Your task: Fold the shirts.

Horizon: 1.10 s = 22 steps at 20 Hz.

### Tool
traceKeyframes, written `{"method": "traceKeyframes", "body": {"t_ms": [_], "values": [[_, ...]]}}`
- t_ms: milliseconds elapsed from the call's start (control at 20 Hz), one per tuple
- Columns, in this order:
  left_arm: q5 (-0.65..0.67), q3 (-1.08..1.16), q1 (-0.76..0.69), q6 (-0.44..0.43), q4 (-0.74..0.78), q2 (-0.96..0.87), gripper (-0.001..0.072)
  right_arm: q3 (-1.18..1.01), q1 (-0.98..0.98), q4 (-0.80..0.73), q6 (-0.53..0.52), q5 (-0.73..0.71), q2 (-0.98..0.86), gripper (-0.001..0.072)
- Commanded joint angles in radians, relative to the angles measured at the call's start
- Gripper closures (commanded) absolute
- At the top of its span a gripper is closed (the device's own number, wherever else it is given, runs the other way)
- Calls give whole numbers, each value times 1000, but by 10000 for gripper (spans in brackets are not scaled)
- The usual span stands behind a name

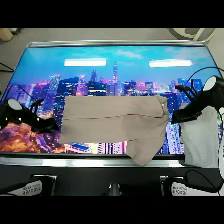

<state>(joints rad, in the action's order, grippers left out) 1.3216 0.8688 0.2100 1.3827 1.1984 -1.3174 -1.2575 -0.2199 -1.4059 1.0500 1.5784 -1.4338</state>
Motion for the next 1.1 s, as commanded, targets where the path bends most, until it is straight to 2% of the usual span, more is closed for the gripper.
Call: {"method": "traceKeyframes", "body": {"t_ms": [0,100,250,300,350,450,500,600,850,1050], "values": [[-149,-243,5,-22,-15,107,253,174,-7,9,-15,-88,94,229],[-184,-265,-7,-22,-34,101,253,176,-7,10,-15,-87,94,306],[-252,-266,-34,-22,-86,101,255,176,-7,9,-15,-92,94,304],[-259,-266,-45,-21,-103,100,296,176,-7,7,-15,-89,94,302],[-259,-266,-55,-10,-115,95,380,177,-7,7,-15,-85,94,273],[-257,-265,-65,-2,-119,96,632,200,-7,18,-15,-66,105,248],[-253,-265,-64,2,-119,97,684,245,-7,31,-15,-73,132,244],[-247,-265,-62,1,-119,98,684,377,-7,72,-25,-134,207,203],[-240,-265,-62,1,-118,125,684,591,-7,199,-49,-347,250,206],[-238,-265,-62,2,-119,134,684,654,-7,243,-53,-375,250,227]]}}
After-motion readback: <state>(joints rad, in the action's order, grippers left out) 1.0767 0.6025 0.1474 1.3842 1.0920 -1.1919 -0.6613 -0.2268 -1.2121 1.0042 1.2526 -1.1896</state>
